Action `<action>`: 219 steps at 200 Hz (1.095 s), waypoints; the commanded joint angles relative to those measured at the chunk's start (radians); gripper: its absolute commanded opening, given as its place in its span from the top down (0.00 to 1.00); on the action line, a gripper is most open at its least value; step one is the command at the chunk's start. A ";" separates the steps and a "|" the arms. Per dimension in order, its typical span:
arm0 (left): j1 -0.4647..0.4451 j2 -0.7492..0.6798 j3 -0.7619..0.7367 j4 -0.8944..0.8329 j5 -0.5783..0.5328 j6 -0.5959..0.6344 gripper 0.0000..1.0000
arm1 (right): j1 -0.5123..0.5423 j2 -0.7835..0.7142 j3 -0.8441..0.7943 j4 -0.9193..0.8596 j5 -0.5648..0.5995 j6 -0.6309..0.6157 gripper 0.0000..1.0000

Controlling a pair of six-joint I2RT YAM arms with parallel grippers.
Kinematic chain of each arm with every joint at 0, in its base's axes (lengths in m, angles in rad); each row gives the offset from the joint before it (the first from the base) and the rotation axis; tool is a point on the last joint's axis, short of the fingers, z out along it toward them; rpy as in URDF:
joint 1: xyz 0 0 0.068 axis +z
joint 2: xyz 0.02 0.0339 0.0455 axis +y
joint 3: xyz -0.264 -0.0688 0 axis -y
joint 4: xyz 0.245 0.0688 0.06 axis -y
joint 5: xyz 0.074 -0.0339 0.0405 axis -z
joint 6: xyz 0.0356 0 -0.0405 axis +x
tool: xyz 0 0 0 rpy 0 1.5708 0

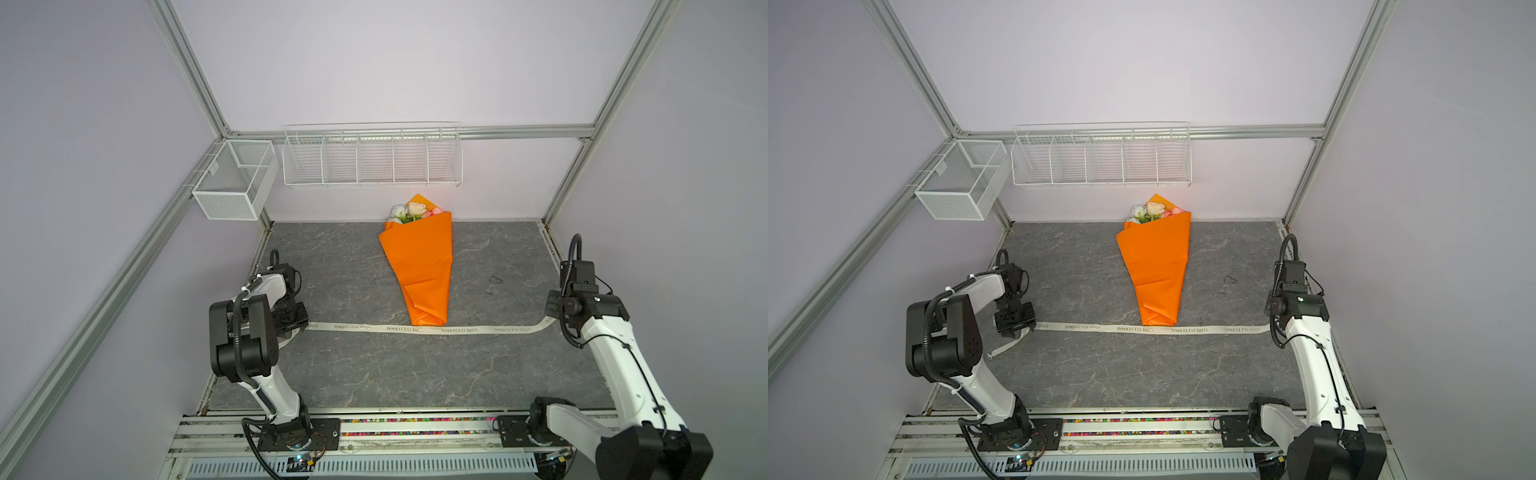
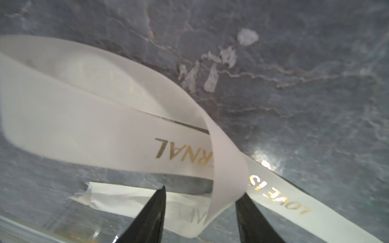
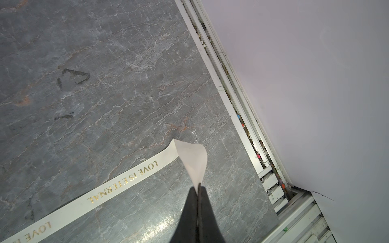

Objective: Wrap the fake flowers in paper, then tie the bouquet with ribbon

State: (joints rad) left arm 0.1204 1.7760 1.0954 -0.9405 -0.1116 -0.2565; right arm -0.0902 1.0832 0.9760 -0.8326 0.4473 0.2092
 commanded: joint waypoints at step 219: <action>0.473 -0.111 0.303 -0.030 0.228 -0.094 0.99 | -0.205 0.005 0.132 0.100 0.342 -0.038 0.93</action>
State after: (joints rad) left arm 0.5888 1.6245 1.3918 -0.9710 0.0360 -0.3298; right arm -0.2741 1.0840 1.0580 -0.7933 0.6979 0.2085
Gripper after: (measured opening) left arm 0.048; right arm 0.068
